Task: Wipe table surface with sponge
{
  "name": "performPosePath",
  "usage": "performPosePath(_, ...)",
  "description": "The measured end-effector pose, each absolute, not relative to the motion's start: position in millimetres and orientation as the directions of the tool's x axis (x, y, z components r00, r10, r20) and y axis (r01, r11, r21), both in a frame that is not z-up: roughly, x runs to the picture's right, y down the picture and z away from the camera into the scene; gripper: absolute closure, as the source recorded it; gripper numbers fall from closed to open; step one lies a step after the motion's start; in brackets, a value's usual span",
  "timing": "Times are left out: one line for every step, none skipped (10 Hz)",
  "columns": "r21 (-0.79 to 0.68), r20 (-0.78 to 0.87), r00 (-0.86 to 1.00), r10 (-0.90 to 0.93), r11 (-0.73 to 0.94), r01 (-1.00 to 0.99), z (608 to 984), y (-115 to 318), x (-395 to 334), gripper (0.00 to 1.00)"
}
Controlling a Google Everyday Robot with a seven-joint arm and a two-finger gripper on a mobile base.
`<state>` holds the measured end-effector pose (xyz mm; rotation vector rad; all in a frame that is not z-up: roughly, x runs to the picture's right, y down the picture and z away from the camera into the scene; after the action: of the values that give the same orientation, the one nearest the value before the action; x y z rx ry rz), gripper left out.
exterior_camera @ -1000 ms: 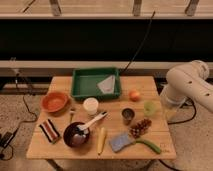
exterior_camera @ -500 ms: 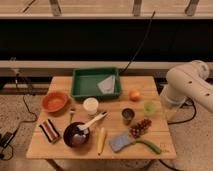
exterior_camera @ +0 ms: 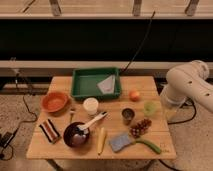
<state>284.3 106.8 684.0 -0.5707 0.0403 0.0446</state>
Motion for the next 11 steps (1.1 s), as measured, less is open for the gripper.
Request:
performPosePath(-0.539, -0.051, 0.998, 0.031, 0.841, -0.053, 684.0, 106.8, 284.3, 0.35)
performPosePath(-0.539, -0.051, 0.998, 0.031, 0.841, -0.053, 684.0, 106.8, 284.3, 0.35)
performPosePath(-0.539, -0.051, 0.998, 0.031, 0.841, -0.053, 684.0, 106.8, 284.3, 0.35)
performPosePath(-0.539, -0.051, 0.998, 0.031, 0.841, -0.053, 684.0, 106.8, 284.3, 0.35)
performPosePath(-0.539, -0.050, 0.998, 0.031, 0.841, -0.053, 684.0, 106.8, 284.3, 0.35)
performPosePath(-0.539, -0.052, 0.998, 0.029, 0.841, -0.052, 684.3, 107.2, 284.2, 0.35)
performPosePath(-0.532, -0.062, 0.998, 0.025, 0.845, -0.054, 684.6, 109.9, 283.2, 0.35)
performPosePath(-0.527, -0.061, 0.998, 0.018, 0.849, -0.048, 683.9, 116.2, 275.0, 0.35)
performPosePath(-0.520, -0.062, 0.998, 0.005, 0.853, -0.036, 683.3, 123.7, 266.1, 0.35)
performPosePath(-0.517, -0.056, 0.998, -0.021, 0.856, -0.011, 684.8, 132.4, 252.9, 0.35)
performPosePath(-0.519, -0.044, 0.998, -0.048, 0.855, 0.019, 688.4, 141.6, 238.1, 0.35)
